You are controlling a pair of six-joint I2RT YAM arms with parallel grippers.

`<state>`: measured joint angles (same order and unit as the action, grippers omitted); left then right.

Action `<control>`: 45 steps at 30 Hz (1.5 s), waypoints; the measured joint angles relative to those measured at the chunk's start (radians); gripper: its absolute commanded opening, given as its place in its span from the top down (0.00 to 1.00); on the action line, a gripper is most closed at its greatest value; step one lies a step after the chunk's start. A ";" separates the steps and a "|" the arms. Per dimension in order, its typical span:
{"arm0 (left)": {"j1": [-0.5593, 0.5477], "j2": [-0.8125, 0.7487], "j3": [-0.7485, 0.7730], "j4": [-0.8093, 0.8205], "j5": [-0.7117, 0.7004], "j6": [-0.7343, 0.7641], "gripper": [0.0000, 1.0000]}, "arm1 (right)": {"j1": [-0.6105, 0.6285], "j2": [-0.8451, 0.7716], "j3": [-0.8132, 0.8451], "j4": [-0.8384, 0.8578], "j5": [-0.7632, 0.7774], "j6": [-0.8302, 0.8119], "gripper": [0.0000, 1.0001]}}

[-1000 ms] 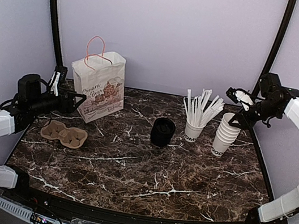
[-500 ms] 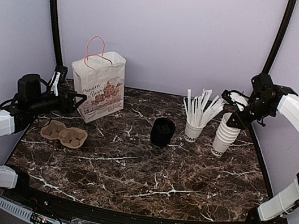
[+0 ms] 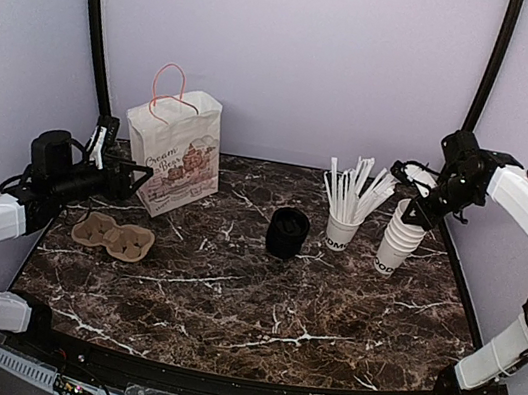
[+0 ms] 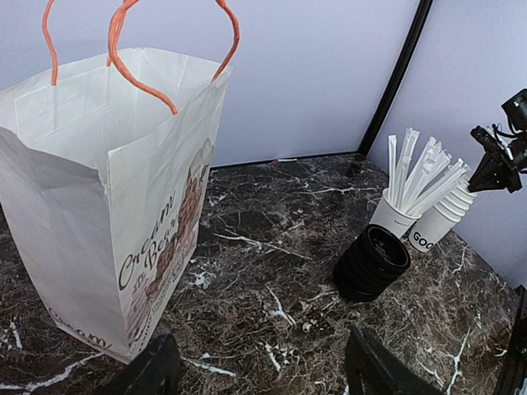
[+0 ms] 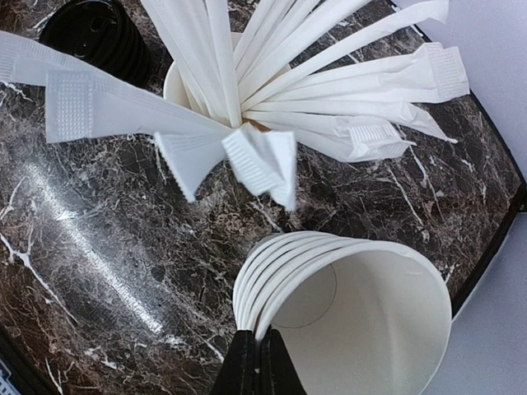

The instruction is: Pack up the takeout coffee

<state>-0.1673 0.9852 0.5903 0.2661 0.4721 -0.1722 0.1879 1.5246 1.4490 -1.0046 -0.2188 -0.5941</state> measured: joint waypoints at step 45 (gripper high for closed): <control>0.000 0.021 0.000 0.001 0.005 -0.023 0.30 | -0.134 -0.016 0.180 -0.014 0.136 -0.015 1.00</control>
<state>-0.1677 1.0065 0.5903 0.2672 0.4770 -0.1951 0.0540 1.5085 1.6291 -1.0187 -0.0830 -0.6090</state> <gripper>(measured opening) 0.702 0.015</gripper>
